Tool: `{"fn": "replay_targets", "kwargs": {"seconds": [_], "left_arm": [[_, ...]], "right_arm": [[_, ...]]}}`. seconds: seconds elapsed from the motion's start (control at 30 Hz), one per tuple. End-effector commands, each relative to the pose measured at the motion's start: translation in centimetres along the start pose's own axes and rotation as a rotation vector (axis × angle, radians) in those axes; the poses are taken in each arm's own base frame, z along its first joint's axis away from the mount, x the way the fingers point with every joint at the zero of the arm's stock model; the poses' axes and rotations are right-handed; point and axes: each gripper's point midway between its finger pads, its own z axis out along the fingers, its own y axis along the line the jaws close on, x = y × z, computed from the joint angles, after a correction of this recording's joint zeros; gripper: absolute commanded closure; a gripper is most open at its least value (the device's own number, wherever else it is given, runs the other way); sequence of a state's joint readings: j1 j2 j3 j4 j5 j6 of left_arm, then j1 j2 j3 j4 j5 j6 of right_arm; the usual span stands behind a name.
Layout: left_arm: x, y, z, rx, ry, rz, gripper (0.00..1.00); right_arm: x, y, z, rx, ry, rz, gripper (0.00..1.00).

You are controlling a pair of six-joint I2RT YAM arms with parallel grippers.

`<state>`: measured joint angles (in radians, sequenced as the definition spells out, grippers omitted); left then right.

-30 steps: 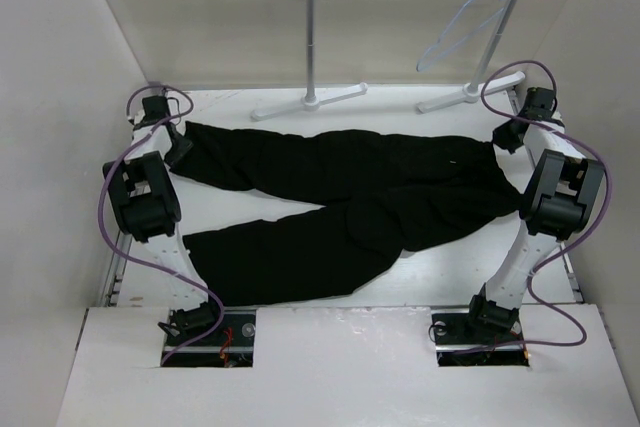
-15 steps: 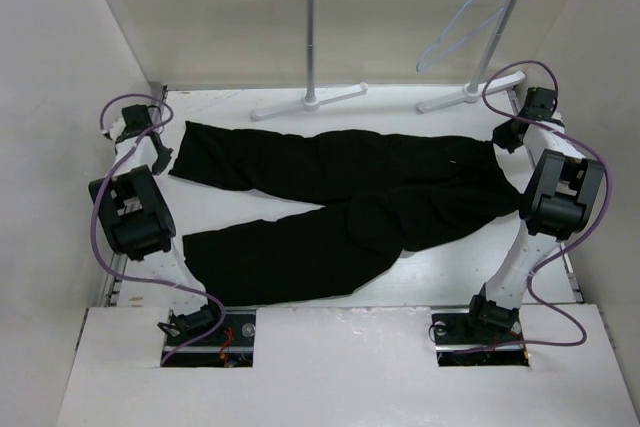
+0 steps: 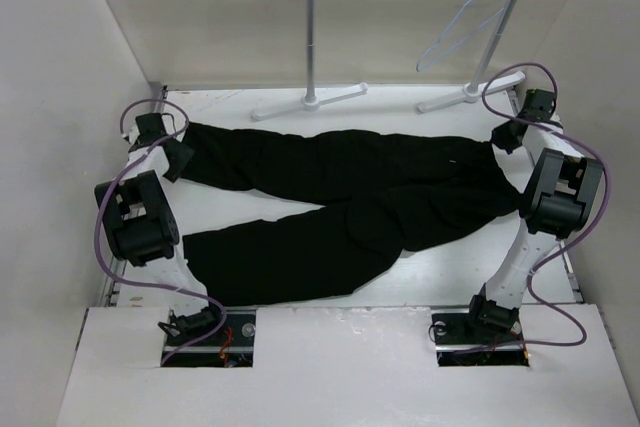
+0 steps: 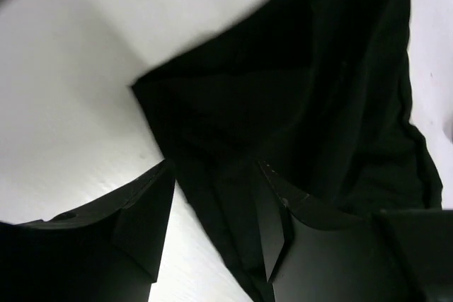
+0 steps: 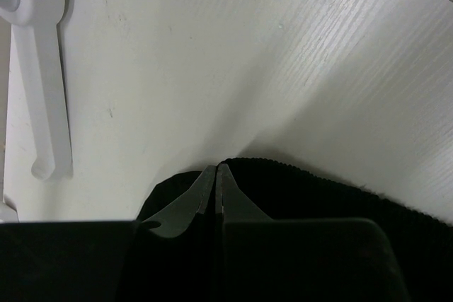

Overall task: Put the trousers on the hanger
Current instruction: Flatten out the trousers at the center of the board.

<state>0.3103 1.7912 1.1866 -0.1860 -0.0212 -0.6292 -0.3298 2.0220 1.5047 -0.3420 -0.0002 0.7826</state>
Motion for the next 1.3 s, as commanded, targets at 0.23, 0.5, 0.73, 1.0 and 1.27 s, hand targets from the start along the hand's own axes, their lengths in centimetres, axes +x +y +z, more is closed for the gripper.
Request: {"fn": "replay_targets", "kwargs": {"seconds": [0.23, 0.5, 0.73, 1.0, 1.27], "left_arm": [[1.2, -0.6, 2.3, -0.034, 0.011, 0.034, 0.76], [-2.8, 1.9, -2.1, -0.139, -0.155, 0.002, 0.93], [-1.9, 6.9, -3.2, -0.297, -0.168, -0.031, 0.95], [0.6, 9.2, 0.0, -0.359, -0.064, -0.037, 0.82], [-5.4, 4.9, -7.9, -0.193, -0.292, -0.112, 0.55]], "right_arm": [[-0.4, 0.4, 0.1, -0.041, -0.022, 0.01, 0.93], [-1.4, -0.5, 0.3, -0.013, -0.049, 0.034, 0.96], [-2.9, -0.3, 0.7, -0.011, -0.076, 0.077, 1.0], [-2.9, 0.2, 1.2, -0.025, -0.064, 0.074, 1.0], [-2.8, 0.8, 0.7, -0.044, -0.057, 0.056, 0.98]]}}
